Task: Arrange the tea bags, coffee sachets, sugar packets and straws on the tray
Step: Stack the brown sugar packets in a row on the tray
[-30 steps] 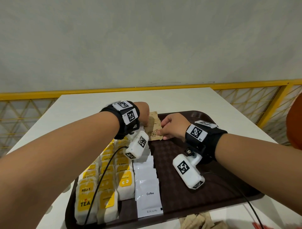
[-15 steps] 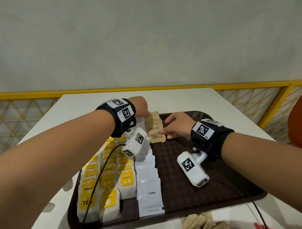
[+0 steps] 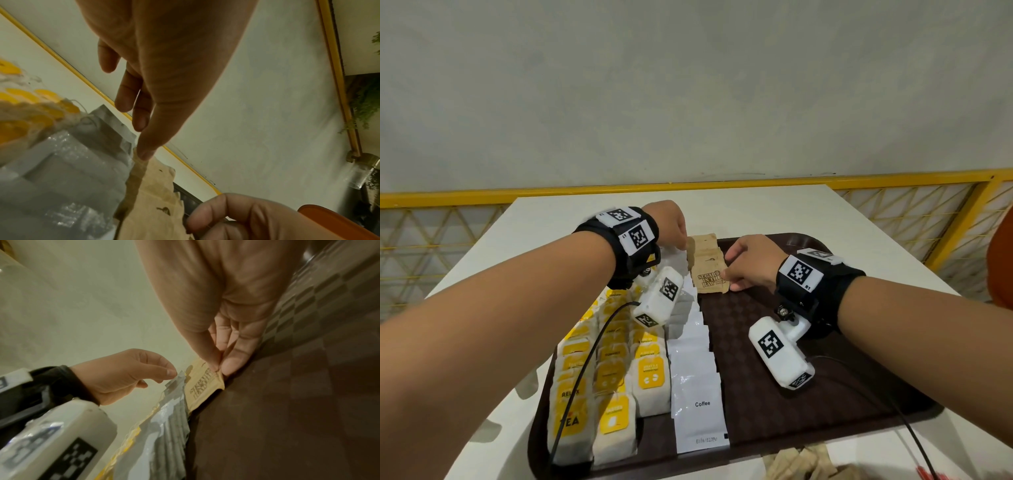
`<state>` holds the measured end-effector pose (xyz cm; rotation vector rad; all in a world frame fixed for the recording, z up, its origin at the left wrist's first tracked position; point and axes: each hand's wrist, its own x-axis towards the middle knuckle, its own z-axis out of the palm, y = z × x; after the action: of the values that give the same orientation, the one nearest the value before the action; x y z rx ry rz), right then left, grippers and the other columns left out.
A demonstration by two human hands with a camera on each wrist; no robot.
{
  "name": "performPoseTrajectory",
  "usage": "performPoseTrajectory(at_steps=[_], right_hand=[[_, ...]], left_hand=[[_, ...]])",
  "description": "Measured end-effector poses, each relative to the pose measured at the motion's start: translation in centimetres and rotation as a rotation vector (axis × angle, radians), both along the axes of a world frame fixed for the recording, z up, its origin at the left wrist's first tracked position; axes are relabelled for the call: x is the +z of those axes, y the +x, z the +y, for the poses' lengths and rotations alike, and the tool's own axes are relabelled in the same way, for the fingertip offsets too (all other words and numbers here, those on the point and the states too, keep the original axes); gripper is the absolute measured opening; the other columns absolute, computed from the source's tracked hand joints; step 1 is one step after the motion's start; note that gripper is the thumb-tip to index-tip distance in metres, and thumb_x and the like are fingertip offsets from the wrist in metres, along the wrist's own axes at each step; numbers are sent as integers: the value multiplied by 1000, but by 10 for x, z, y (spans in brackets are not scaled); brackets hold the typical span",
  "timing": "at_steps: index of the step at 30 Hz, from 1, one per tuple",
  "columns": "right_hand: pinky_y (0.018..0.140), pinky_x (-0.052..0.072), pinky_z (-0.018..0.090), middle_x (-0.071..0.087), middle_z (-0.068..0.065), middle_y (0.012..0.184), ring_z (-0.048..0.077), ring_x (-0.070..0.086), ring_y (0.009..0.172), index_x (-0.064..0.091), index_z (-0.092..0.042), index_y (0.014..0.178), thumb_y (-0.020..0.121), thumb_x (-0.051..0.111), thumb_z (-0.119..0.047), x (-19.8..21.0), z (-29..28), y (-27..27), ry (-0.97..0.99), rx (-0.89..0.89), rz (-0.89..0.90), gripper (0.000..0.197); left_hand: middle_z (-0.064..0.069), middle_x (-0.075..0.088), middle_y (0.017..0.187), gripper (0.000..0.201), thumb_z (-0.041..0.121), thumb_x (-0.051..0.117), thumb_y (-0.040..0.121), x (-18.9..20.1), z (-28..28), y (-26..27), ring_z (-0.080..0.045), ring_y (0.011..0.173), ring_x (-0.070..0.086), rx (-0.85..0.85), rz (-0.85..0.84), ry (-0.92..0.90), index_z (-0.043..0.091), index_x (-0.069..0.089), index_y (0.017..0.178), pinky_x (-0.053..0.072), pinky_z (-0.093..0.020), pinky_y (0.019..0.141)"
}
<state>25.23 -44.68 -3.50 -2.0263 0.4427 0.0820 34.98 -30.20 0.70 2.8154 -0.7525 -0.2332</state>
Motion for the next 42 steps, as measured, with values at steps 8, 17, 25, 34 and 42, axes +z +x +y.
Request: performPoseTrajectory(at_steps=[8,17,25,34,42], right_hand=[[80,59,41,68,18,89,33,71,83,53,-8,89,77,73,7,2,1,-1,9,10,8,27],[94,53,40,68,11,106,26,67,99,64,-13,97,87,64,-4,-5,-1,-1,-58,-41,-111,13],[104,45,39,56,5,137,23,58,120,51,-10,138,84,46,5,-10,12,6,-34,52,-100,56],[99,49,42,68,9,118,24,65,106,69,-12,111,86,46,10,-4,10,3,11,43,-117,41],[102,47,41,60,18,121,26,61,104,55,1,126,90,56,-3,68,-1,-1,53,81,-59,36]], left_hand=[[-2,69,96,17,24,68,86,3,2,0,-14,83,58,5,-8,-5,10,71,95,43,-21,63],[-2,70,102,16,20,65,87,2,5,1,-15,90,61,24,2,-19,9,72,97,45,-25,71],[-3,70,100,14,20,65,87,0,5,4,-16,89,61,25,-12,-8,10,73,95,46,-26,71],[-3,70,102,16,21,66,87,-2,4,7,-16,90,61,22,12,-2,9,73,97,47,-26,74],[4,71,105,16,23,64,89,54,25,-14,-20,102,64,-113,362,-195,29,76,81,51,-35,93]])
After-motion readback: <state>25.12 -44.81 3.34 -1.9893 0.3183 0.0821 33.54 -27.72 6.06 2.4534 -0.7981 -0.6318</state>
